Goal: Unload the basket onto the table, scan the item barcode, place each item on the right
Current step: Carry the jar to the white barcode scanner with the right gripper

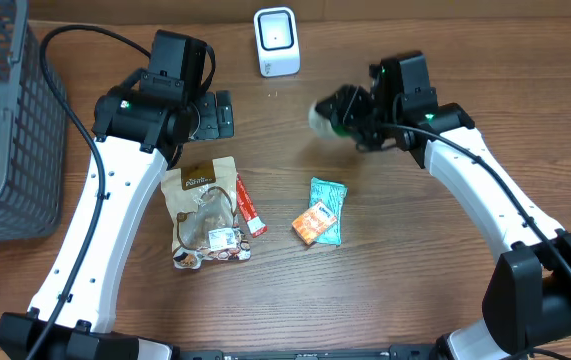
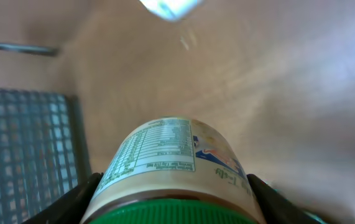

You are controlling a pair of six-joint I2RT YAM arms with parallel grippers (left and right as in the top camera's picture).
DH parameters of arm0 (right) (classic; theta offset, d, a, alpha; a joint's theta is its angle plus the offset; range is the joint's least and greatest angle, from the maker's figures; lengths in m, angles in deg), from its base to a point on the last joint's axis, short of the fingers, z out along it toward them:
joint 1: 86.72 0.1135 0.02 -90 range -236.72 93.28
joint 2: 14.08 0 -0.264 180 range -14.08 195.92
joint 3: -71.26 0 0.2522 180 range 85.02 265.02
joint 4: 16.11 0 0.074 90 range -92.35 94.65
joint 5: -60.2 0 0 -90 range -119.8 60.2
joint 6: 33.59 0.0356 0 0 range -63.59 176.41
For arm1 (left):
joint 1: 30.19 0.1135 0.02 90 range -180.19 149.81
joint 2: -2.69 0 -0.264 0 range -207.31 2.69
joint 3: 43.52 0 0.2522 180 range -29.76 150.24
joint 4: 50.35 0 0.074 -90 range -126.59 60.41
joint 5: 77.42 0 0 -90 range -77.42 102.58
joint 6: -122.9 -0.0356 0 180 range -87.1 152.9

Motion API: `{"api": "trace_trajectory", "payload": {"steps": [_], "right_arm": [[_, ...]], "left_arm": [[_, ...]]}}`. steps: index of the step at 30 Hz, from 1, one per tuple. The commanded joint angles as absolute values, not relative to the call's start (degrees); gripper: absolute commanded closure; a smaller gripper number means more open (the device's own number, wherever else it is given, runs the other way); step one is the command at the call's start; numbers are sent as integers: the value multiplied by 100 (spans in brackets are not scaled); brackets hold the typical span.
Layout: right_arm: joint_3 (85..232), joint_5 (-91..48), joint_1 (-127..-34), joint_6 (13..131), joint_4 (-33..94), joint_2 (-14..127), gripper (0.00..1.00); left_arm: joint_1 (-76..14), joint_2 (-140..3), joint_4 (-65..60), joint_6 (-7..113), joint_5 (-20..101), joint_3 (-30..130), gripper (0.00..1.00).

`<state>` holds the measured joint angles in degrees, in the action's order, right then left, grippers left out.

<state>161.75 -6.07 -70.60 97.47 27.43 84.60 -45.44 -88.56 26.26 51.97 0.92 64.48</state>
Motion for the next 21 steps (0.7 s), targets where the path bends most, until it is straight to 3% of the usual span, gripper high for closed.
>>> {"api": "trace_trajectory", "payload": {"steps": [1, 11, 16, 21], "right_arm": [[16656, -793, -7073, 9034, 2542, 8289, 96], [19080, -1178, -7064, 8160, 3995, 8650, 97], [19150, -1300, -7022, 8107, 3663, 9174, 97], [19150, -1681, -6830, 7192, 2507, 10022, 96]], "left_arm": [[-4533, -8838, 2620, 5088, 17, 6524, 0], [-4522, -8838, 2620, 5090, 15, 6524, 0], [-4522, -8840, 2620, 5088, 15, 6524, 0], [-4522, -8838, 2620, 5090, 17, 6524, 0]]}}
